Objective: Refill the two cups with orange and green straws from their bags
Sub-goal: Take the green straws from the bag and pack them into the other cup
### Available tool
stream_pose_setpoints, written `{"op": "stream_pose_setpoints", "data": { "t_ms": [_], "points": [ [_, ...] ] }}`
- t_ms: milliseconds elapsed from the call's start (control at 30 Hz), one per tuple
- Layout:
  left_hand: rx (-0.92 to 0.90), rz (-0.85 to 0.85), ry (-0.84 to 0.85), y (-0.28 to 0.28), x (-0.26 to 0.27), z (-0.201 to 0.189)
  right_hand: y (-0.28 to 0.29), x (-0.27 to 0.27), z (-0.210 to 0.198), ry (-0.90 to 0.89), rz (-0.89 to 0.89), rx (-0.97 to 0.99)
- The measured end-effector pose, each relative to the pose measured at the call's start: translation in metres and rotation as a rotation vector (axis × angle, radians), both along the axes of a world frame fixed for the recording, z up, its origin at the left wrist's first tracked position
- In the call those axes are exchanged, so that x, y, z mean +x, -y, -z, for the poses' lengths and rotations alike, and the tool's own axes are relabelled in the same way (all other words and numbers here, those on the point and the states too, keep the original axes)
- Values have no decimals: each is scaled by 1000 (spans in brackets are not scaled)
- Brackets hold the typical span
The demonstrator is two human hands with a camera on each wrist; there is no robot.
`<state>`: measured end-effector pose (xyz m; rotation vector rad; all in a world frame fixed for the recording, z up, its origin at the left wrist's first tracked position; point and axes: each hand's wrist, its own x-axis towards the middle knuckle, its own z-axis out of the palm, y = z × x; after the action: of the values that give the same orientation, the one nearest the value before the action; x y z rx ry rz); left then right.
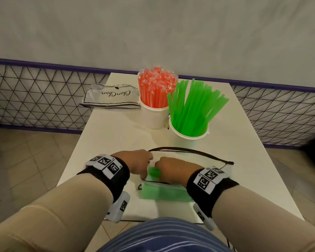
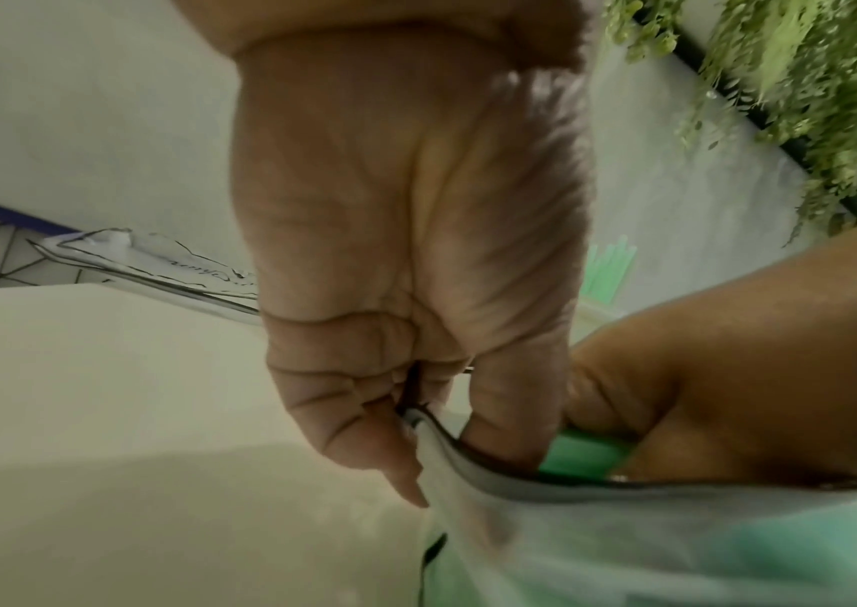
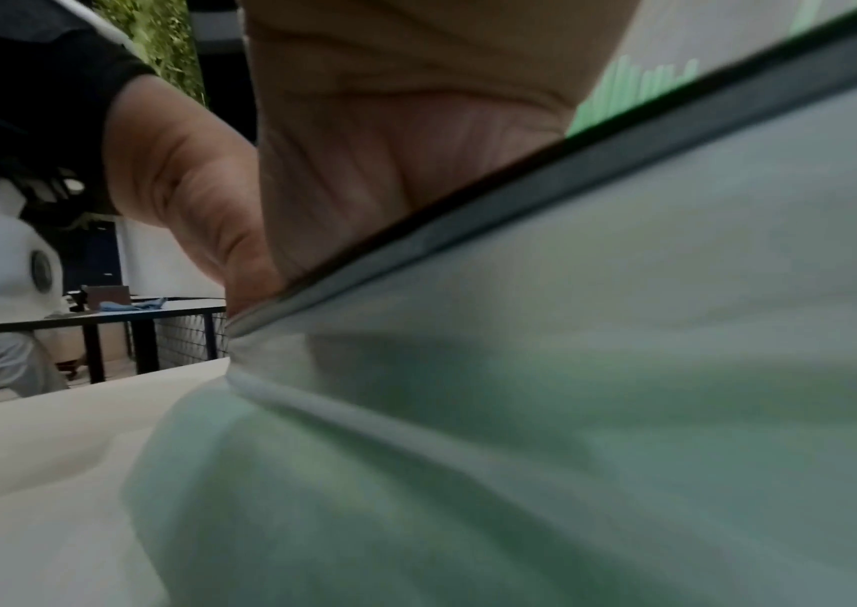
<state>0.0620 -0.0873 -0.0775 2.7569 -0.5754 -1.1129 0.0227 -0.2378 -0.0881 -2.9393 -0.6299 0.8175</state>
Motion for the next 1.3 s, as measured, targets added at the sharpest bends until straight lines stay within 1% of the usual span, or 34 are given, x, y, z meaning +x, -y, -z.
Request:
{"op": "stream_pose_setpoints", "data": {
  "t_ms": [133,267,400,500,567,633,700,767,800,867,933,967,1000,1067,1133,1200,1233,1300],
  "points": [
    [-9,12,4,1,0,2,9,3,0,32,28,48],
    [-18,-2,6,2,-1,4,14,7,-15,59,112,203],
    [32,27,6,3,2,3,21,13,-44,16,205,355],
    [49,85,5,7,7,-9,26,18,-71,3,294,505],
    [11,84,8,11,11,-21,30,22,-93,4,374,630],
    [-84,33,37,17,17,-35,37,24,-118,40,453,752],
    [-237,-68,148,26,23,-46,46,27,-145,144,506,880],
    [-406,-204,315,36,28,-55,56,28,-171,300,530,1011],
    [-480,-265,376,42,30,-58,59,28,-183,377,538,1109],
    [-564,-321,408,53,31,-60,68,33,-199,526,590,1323],
    [-550,-307,381,63,31,-57,76,41,-203,657,665,1484],
    [-527,-299,366,67,31,-54,79,45,-199,707,711,1530],
    [-512,-301,357,71,31,-50,81,50,-192,745,760,1546],
    [-518,-330,358,75,30,-45,85,60,-166,788,882,1455],
    [-552,-366,379,76,29,-41,85,67,-136,740,1008,1319],
    [-573,-383,397,77,28,-40,87,71,-108,627,1094,1149],
    [-574,-384,404,77,29,-40,87,73,-97,575,1107,1039],
    [-565,-378,415,77,29,-40,88,74,-84,526,1052,742]
  ]
}}
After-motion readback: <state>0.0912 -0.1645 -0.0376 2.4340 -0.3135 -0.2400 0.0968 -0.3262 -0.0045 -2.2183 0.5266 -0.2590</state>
